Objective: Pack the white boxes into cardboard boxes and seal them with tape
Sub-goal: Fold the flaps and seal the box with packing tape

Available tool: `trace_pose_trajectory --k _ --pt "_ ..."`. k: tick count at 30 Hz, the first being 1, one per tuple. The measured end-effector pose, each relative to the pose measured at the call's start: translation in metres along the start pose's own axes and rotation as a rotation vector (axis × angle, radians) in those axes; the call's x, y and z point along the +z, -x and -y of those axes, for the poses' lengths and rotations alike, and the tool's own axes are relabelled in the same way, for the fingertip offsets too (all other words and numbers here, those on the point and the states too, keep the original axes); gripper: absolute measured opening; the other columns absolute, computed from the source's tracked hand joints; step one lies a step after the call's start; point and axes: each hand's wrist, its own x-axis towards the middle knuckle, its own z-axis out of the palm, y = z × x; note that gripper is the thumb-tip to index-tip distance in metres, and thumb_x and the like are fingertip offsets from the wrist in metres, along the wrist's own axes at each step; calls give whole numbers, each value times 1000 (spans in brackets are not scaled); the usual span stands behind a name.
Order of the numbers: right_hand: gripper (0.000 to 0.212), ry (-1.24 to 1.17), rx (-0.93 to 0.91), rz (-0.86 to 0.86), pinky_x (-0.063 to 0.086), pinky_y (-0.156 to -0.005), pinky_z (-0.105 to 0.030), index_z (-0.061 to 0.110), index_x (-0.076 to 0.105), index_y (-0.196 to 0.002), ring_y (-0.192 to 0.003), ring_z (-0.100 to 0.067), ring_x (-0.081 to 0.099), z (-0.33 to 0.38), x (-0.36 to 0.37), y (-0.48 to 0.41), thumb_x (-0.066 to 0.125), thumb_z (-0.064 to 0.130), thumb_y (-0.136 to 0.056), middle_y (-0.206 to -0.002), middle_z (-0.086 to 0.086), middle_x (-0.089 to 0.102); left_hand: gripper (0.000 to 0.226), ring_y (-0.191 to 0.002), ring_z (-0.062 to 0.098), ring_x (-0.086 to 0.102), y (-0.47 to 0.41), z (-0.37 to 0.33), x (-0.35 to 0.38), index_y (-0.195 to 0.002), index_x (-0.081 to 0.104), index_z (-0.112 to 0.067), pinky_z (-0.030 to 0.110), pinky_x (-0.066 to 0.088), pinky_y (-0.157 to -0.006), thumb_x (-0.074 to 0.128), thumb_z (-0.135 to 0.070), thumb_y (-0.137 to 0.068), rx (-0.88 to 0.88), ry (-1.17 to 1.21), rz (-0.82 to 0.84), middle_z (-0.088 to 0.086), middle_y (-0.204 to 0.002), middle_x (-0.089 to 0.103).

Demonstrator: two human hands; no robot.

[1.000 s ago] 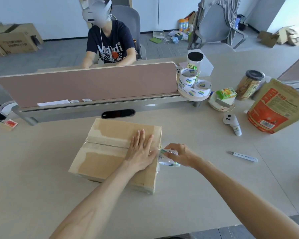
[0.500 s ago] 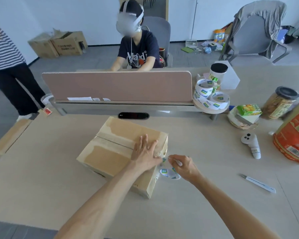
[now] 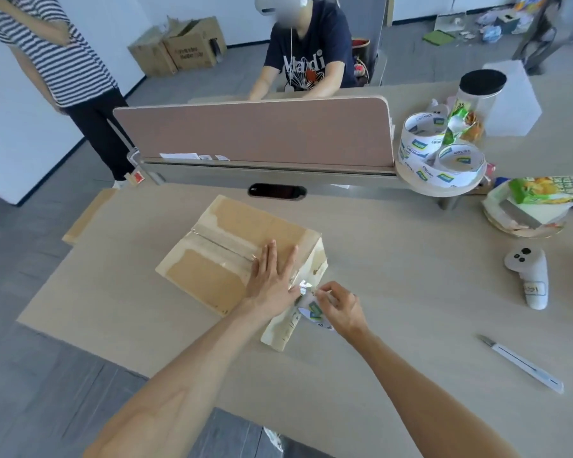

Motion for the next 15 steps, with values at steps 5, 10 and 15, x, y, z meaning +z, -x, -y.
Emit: trace_pose_trajectory --k 5,10,15 --pt "25 119 50 18 46 -62 -26 3 66 -85 -77 -30 60 -6 9 -14 58 27 -90 -75 -13 65 82 -146 32 -22 -1 0 1 -150 -23 -31 48 -3 -118 39 -46 -97 0 6 18 19 -155 -30" --pt "30 212 67 37 49 -57 -36 2 60 -83 -67 -33 54 -5 14 -15 52 29 -90 -78 -18 64 80 -146 31 -23 -1 -2 -2 -149 -24 -31 48 -3 -119 37 -42 -99 -6 1 44 17 -155 -32" --pt "30 184 98 57 52 -80 -31 13 67 -108 -94 -27 63 -4 11 -14 55 37 -94 -103 -6 67 82 -146 34 -21 -3 -6 -2 -149 -24 -28 51 -2 -119 39 -43 -99 -22 -33 42 21 -154 -29"
